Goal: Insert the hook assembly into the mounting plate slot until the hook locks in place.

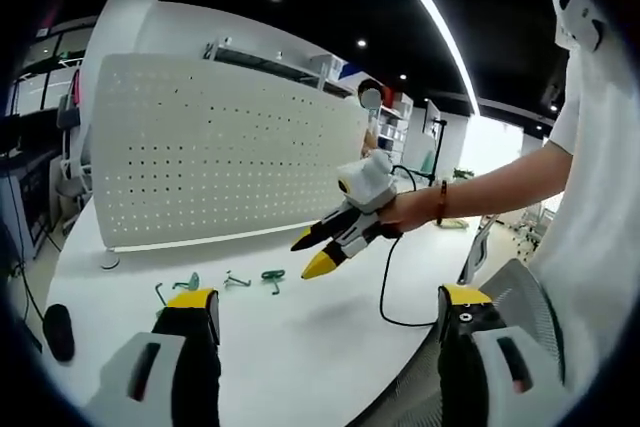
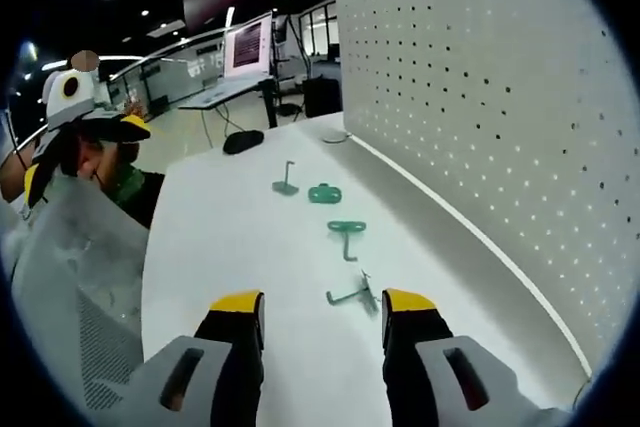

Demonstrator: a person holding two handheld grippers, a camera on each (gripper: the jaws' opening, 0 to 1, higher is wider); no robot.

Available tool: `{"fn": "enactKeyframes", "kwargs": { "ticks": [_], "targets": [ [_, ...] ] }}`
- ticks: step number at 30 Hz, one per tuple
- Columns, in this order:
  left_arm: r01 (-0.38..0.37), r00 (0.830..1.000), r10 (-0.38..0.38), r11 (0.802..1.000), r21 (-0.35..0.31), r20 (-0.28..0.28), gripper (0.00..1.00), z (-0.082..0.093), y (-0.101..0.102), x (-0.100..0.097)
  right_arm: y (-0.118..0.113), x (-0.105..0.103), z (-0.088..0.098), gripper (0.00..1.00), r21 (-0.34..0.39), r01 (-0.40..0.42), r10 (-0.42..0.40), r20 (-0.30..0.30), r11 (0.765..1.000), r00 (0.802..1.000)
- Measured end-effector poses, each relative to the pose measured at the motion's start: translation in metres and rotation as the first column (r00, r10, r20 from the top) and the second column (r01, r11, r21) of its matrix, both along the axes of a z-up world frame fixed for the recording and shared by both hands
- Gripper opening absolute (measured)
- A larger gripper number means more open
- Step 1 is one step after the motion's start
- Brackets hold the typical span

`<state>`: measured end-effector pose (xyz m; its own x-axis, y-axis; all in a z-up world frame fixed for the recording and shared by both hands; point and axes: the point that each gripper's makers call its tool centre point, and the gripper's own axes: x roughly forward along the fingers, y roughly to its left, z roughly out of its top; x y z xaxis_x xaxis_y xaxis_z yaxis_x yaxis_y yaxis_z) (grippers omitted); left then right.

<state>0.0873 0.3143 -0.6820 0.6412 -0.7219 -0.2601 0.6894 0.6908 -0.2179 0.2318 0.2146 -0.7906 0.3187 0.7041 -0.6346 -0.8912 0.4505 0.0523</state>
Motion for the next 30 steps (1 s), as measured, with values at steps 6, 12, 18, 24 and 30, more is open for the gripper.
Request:
{"fn": "enactKeyframes", "kwargs": {
  "ticks": [6,12,18,24,30],
  "targets": [
    [-0.008,1.0,0.008,1.0,-0.004,0.0,0.92,0.001,0.002,-0.001,0.003,0.009,-0.005,0.4,-0.01,0.016,-0.016,0.006,1.0,1.0],
    [-0.007,1.0,0.007,1.0,-0.007,-0.007,0.92,0.001,-0.001,-0.001,0.006,0.015,-0.016,0.35,-0.039,0.015,-0.015,-0.004,0.999,1.0],
    [0.0,1.0,0.0,1.0,-0.015,-0.005,0.92,0.002,-0.005,-0.002,0.01,0.021,-0.022,0.28,-0.059,0.024,-0.025,-0.01,0.998,1.0],
    [0.006,1.0,-0.006,1.0,-0.007,-0.007,0.92,0.001,-0.007,-0.004,0.011,0.026,-0.031,0.24,-0.089,0.032,-0.033,-0.013,0.996,0.999],
    [0.001,1.0,-0.002,1.0,-0.01,-0.015,0.91,-0.001,-0.007,-0.006,0.006,0.029,-0.039,0.21,-0.114,0.034,-0.037,-0.031,0.993,0.999]
  ]
}}
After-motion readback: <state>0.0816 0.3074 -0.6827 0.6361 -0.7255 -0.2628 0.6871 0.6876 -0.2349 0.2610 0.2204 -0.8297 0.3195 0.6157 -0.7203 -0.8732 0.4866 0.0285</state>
